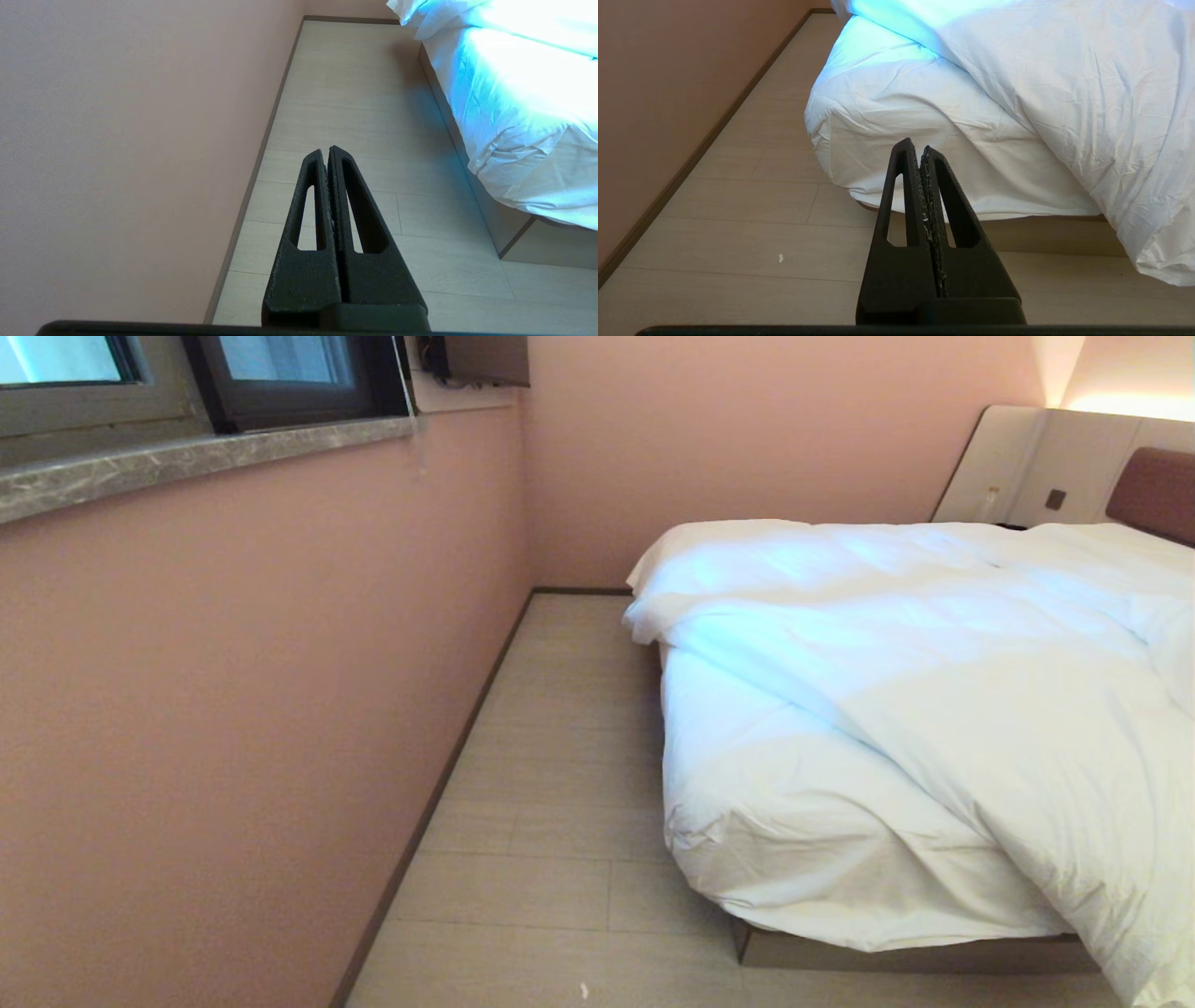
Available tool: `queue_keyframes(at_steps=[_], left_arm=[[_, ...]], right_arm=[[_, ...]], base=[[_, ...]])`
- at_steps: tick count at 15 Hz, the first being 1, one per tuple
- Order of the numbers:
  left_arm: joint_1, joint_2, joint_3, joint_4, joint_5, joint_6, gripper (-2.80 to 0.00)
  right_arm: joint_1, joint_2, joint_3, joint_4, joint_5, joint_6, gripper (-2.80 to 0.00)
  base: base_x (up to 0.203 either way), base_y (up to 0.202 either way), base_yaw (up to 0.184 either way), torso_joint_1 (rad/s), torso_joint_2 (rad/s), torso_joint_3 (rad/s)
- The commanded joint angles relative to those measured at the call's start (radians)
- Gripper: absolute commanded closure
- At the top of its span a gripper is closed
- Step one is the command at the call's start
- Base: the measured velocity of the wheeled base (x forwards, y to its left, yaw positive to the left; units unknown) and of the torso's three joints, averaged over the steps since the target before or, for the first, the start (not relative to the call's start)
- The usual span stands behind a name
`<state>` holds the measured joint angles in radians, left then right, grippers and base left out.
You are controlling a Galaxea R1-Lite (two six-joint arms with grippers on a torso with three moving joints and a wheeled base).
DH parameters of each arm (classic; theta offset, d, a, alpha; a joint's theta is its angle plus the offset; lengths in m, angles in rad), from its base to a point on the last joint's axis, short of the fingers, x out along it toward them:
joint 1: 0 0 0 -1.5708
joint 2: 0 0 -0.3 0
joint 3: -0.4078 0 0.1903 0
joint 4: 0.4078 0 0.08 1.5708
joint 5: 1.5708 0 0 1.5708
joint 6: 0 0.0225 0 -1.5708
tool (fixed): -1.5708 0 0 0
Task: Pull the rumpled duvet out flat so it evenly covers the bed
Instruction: Hold the folded corner of the quilt
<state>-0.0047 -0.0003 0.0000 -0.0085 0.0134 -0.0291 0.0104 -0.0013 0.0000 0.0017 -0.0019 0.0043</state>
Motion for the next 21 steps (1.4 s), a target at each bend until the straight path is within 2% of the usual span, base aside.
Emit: queue_keyframes(at_steps=[1, 6, 21], left_arm=[[0.0, 0.0, 0.0, -0.001, 0.0, 0.0, 0.0], [0.0, 0.0, -0.002, 0.002, 0.0, 0.002, 0.0], [0.0, 0.0, 0.0, 0.001, 0.0, -0.003, 0.0]], right_arm=[[0.002, 0.001, 0.0, 0.0, 0.0, 0.0, 0.0], [0.0, 0.001, 0.0, 0.0, 0.0, 0.0, 0.0], [0.0, 0.001, 0.0, 0.0, 0.0, 0.0, 0.0]], base=[[0.0, 0.0, 0.0, 0.0, 0.0, 0.0], [0.019, 0.0, 0.0, -0.001, 0.0, 0.001], [0.186, 0.0, 0.0, 0.003, 0.0, 0.002]])
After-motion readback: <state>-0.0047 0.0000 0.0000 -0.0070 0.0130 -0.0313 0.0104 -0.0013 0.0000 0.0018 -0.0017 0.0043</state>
